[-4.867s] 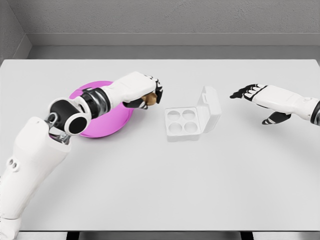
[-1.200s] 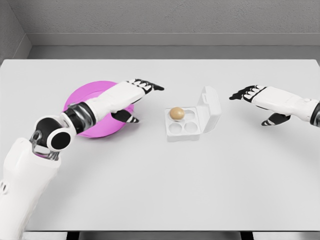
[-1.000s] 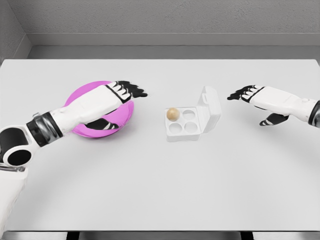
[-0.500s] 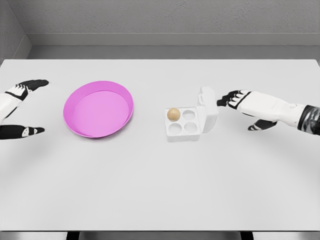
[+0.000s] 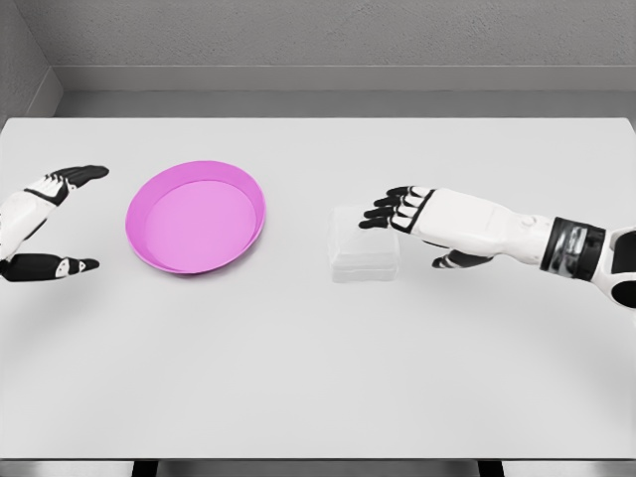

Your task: Pack egg into the box and close the box lid

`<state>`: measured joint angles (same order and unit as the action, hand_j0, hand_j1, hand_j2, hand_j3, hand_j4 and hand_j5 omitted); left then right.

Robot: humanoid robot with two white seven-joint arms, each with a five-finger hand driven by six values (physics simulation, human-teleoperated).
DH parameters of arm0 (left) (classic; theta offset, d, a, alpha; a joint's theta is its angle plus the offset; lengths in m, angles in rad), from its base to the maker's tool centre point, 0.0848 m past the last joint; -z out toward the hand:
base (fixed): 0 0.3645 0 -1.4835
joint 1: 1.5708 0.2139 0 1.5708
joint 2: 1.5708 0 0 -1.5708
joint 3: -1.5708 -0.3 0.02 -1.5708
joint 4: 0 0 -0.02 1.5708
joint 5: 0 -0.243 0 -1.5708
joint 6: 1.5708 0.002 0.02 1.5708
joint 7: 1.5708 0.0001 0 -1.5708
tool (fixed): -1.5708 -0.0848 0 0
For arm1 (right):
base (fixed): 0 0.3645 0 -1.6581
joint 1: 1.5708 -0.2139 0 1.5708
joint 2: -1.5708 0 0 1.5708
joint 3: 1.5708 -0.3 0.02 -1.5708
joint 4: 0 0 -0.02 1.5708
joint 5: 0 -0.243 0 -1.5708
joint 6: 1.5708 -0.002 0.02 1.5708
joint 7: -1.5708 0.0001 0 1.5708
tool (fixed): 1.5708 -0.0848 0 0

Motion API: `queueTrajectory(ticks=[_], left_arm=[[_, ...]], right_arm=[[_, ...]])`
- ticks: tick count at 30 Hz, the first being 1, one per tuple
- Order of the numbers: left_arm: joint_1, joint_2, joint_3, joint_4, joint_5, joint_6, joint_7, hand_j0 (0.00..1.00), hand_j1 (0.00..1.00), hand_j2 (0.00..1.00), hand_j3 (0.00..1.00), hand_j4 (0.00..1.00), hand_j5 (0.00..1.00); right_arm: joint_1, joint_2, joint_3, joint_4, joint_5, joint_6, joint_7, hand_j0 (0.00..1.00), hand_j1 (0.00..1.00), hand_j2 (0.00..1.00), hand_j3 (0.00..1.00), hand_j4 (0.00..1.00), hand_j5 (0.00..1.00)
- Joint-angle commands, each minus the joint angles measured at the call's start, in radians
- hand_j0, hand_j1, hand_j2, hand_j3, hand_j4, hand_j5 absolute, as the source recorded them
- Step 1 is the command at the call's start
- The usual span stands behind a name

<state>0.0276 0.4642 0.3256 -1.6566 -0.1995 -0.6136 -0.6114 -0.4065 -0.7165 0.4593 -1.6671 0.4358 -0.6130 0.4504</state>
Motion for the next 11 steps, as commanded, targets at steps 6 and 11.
queueTrajectory(ticks=[6,11], left_arm=[[0.000,-0.001,-0.014,-0.003,0.000,0.003,0.000,1.00,1.00,1.00,1.00,1.00,1.00],[0.000,-0.001,-0.016,-0.003,0.000,0.003,0.000,1.00,1.00,1.00,1.00,1.00,1.00]], right_arm=[[0.002,-0.126,-0.171,0.228,-0.014,0.002,0.005,1.00,1.00,1.00,1.00,1.00,1.00],[0.008,-0.170,-0.191,0.276,-0.012,0.002,0.005,1.00,1.00,1.00,1.00,1.00,1.00]])
